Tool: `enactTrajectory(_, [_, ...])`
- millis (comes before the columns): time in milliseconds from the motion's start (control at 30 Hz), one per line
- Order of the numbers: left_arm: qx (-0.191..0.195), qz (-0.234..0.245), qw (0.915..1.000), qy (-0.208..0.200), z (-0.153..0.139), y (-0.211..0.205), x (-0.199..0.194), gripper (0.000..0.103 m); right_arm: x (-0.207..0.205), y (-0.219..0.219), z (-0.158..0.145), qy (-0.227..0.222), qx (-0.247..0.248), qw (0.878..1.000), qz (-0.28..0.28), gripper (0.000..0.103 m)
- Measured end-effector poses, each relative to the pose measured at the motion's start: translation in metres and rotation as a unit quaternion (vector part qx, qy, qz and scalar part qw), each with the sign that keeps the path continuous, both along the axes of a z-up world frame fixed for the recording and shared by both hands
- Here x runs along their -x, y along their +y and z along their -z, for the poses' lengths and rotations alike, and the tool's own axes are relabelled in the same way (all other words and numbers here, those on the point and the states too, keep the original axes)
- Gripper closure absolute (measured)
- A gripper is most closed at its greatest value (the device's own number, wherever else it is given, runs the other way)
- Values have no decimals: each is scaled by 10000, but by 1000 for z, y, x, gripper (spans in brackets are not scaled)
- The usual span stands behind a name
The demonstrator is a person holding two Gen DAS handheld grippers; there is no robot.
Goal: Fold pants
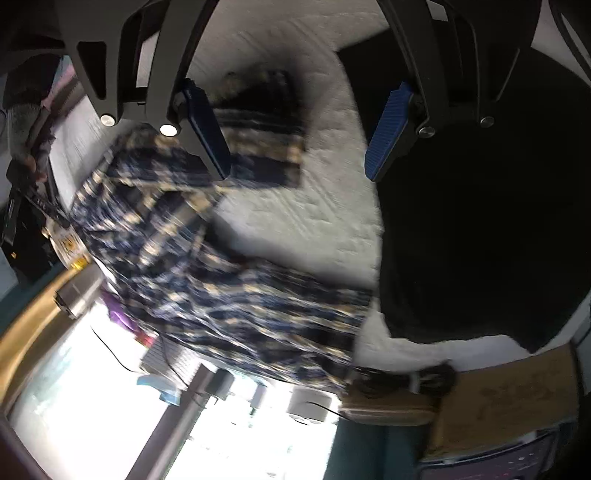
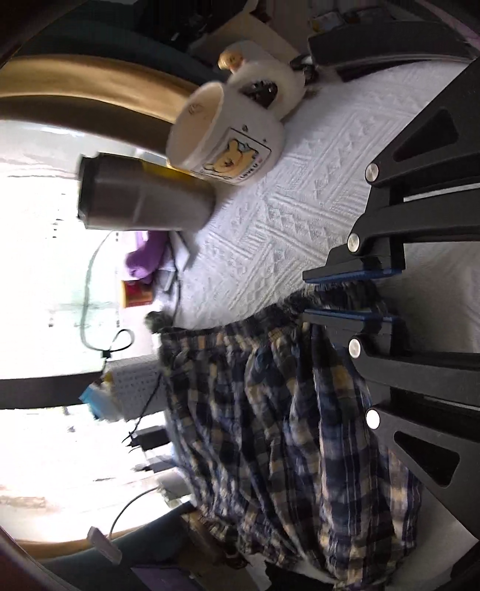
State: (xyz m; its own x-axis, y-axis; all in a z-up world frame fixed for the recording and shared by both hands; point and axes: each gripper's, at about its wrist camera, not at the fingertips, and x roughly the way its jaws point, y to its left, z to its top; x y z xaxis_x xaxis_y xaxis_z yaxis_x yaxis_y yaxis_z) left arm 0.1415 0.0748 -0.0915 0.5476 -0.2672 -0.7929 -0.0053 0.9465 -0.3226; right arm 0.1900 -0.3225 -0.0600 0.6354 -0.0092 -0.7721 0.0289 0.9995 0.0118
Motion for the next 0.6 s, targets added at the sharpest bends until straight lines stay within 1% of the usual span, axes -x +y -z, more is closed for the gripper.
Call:
enactTrajectory(33, [60, 92, 9999, 33, 2, -4, 1, 28, 5, 2, -4, -38, -8, 10000, -24, 65])
enactTrajectory(67, [120, 123, 9998, 58, 4, -6, 2, 28, 10, 8, -8, -89, -6, 9999, -48, 33])
enactTrajectory(100, [209, 136, 9997, 66, 5, -7, 3, 28, 13, 11, -11, -136, -11, 9999, -63, 17])
enactTrajectory(133, [319, 151, 9994, 44, 6, -7, 5, 29, 18, 15, -15, -231, -34, 9997, -80, 6])
enactTrajectory(200, [528, 149, 9985, -83, 5, -7, 10, 33, 24, 21, -18, -261, -60, 9996, -103, 6])
enactTrajectory(233, [567, 179, 9982, -123, 5, -8, 11, 45, 26, 23, -17, -247, -28, 9997, -80, 6])
enactTrajectory(267, [545, 196, 9982, -138, 4, -10, 13, 55, 28, 22, -14, -208, -21, 9998, -17, 6])
enactTrajectory(300, [511, 191, 9984, -159, 4, -11, 14, 60, 28, 21, -11, -144, -49, 9999, 66, 6])
enactTrajectory(333, [493, 206, 9984, -207, 4, -12, 17, 75, 31, 19, -7, -78, -116, 9998, 169, 6])
enactTrajectory(367, [509, 214, 9982, -236, 4, -12, 18, 86, 33, 15, -3, -40, -239, 9994, 266, 6])
enactTrajectory(467, [591, 253, 9969, -448, -2, -16, 28, 94, 42, 12, 8, 60, -553, 9979, 339, 7])
enactTrajectory(533, [574, 251, 9958, -666, -10, -17, 33, 94, 46, 18, 15, 125, -702, 9971, 266, 7])
enactTrajectory(600, [597, 202, 9940, -890, -20, -17, 36, 94, 51, 28, 16, 110, -726, 9971, 186, 7])
